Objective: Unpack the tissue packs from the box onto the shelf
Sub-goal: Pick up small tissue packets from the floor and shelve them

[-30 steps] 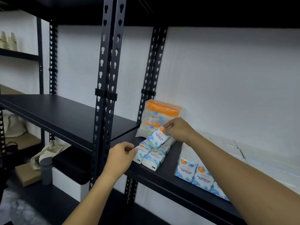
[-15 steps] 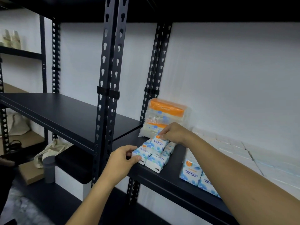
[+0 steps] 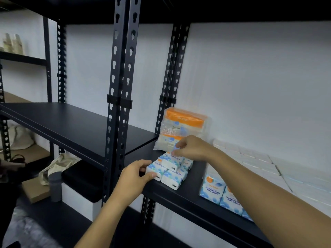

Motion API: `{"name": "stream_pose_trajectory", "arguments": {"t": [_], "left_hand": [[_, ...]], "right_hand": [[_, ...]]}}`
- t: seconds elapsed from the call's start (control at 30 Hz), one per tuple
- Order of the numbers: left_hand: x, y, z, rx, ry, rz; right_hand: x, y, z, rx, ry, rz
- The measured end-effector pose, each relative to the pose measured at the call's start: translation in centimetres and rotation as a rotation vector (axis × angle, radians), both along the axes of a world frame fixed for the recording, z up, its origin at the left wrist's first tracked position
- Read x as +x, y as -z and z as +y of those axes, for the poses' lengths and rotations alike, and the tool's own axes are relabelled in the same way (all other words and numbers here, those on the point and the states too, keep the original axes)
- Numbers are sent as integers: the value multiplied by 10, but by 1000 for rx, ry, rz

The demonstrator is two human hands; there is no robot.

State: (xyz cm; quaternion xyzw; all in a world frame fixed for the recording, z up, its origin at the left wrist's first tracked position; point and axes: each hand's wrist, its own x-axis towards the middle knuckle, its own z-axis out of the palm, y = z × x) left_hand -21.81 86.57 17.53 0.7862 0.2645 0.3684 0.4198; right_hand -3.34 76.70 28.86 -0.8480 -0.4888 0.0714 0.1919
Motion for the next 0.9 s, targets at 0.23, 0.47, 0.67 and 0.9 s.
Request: {"name": "stream_pose_trajectory", "arguments": {"t": [0.23,0.47,0.67,0.9], "left_hand": [[2,-2,-4,-6,-34,21],[3,-4,-5,-7,-51,42],[4,-5,-7,-6,-62,18],[2,-19,-19,73,-114,41]], "right_hand": [[-14,11,-2,-122,-59,-103],[-16,14,0,-102,-54,-100],[-17,10,-8,-37,-52,-68],[-16,-8,-42,115,-14,-86]]}}
